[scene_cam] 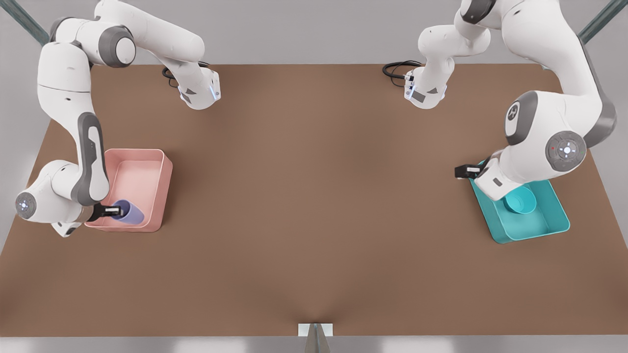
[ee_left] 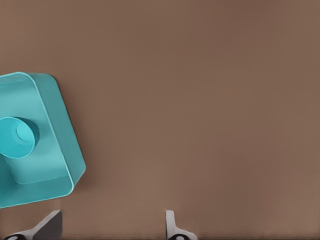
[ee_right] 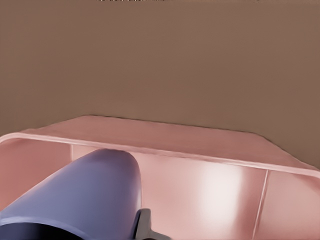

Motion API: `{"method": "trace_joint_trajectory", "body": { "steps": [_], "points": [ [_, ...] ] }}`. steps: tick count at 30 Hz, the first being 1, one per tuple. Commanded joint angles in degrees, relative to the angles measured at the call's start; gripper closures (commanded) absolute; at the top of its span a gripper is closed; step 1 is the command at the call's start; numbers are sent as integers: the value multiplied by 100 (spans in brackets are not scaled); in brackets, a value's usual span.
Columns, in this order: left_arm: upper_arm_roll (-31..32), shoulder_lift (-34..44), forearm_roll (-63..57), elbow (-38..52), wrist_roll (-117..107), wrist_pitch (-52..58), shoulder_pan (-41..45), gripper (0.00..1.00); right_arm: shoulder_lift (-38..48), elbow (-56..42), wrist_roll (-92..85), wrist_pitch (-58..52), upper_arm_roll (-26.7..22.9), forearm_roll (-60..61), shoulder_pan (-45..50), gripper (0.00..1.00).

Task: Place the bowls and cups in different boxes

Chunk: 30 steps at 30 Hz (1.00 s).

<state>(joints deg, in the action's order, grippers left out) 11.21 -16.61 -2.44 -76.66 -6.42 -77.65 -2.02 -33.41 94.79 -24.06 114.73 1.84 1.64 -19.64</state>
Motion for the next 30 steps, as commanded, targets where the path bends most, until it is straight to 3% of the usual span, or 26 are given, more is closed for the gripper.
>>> {"method": "trace_joint_trajectory", "body": {
  "steps": [1,3,4,5,6,18,24,27,30],
  "points": [
    [21,0,-11,2,-8,233,35,0,-60,-4,-846,375,0,-58,21,79],
    [48,-35,-20,2,-17,40,88,0,-95,-4,-846,393,9,-58,21,79],
    [74,-17,-11,2,-17,84,97,0,-113,-4,-855,401,9,-67,21,63],
    [109,-9,-20,10,-35,93,88,0,-122,-4,-855,401,9,-58,21,22],
    [145,62,-98,46,-26,93,97,0,-157,-4,-864,393,9,-67,21,0],
    [285,53,-318,63,-43,57,17,0,151,-39,-943,68,44,-41,12,0],
    [285,36,-318,63,-26,40,17,0,608,-1568,-707,-2182,115,381,232,0],
    [285,44,-327,63,-26,40,17,0,1363,-1472,1105,-3246,115,118,663,0],
    [294,44,-319,63,-26,40,35,0,2330,-1041,1430,-3263,123,-5,856,0]
  ]
}}
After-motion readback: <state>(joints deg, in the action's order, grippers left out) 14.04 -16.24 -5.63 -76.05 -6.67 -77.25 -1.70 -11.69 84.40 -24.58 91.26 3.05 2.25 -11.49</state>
